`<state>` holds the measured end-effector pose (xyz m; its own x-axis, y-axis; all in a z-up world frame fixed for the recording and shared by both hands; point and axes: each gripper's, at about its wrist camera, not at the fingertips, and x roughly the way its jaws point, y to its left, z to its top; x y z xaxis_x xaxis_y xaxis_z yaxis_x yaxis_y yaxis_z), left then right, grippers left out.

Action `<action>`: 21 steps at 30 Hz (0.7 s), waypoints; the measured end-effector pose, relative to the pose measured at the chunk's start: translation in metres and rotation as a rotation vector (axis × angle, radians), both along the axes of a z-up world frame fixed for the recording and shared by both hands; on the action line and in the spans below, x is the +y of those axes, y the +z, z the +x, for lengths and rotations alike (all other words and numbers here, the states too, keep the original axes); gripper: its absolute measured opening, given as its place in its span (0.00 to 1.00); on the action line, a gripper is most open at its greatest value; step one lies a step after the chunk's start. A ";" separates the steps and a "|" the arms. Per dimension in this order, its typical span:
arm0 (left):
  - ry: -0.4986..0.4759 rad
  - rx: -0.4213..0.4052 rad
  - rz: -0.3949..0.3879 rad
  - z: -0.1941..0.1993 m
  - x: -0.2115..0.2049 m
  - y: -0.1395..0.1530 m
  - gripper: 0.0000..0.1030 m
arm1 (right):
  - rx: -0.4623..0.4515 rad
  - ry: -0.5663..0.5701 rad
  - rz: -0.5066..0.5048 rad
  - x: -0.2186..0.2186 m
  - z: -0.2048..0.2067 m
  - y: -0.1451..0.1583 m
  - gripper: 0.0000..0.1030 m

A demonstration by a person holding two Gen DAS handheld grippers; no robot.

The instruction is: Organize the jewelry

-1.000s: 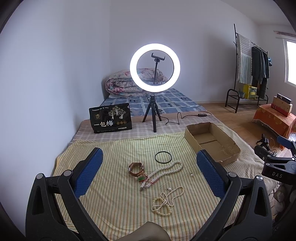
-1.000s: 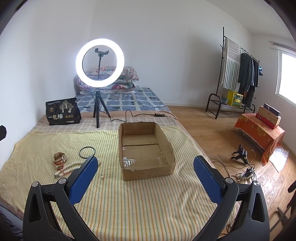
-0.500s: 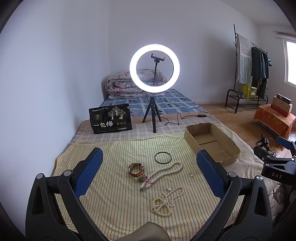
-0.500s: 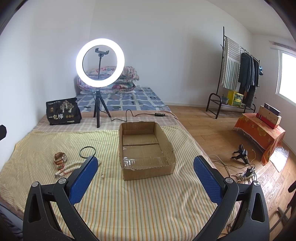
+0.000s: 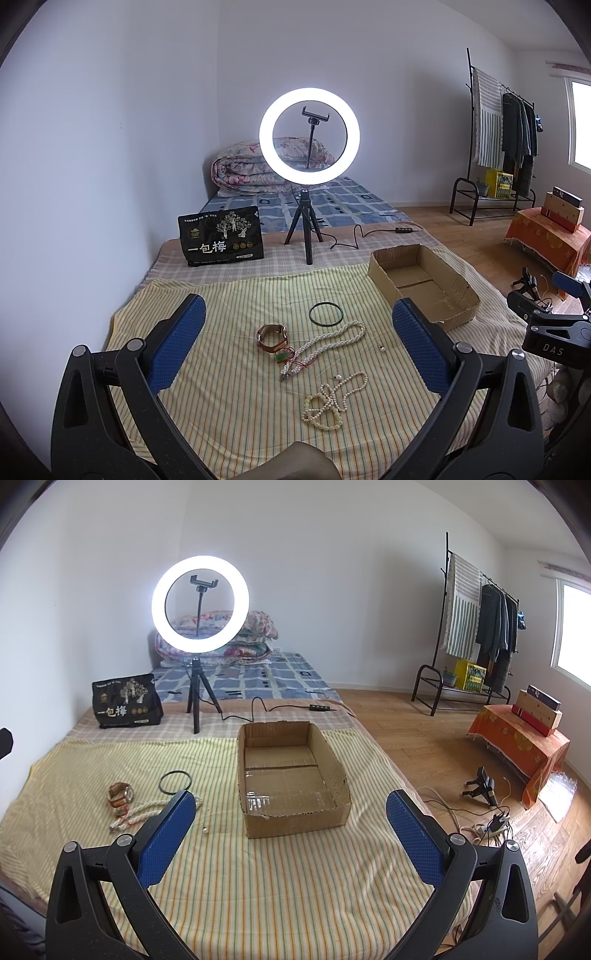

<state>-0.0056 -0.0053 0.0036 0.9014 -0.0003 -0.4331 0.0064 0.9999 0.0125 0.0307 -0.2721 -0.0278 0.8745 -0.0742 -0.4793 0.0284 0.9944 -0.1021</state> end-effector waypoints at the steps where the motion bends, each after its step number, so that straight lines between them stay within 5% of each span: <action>1: 0.000 0.000 0.000 0.000 0.000 0.000 1.00 | 0.001 0.000 0.000 0.000 0.000 0.000 0.99; 21: 0.010 0.014 0.007 0.005 0.005 -0.002 1.00 | 0.012 0.014 0.004 0.000 0.001 -0.002 0.99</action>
<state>-0.0005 -0.0007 0.0018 0.8953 0.0114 -0.4453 -0.0031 0.9998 0.0193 0.0315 -0.2721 -0.0293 0.8697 -0.0599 -0.4900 0.0133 0.9951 -0.0981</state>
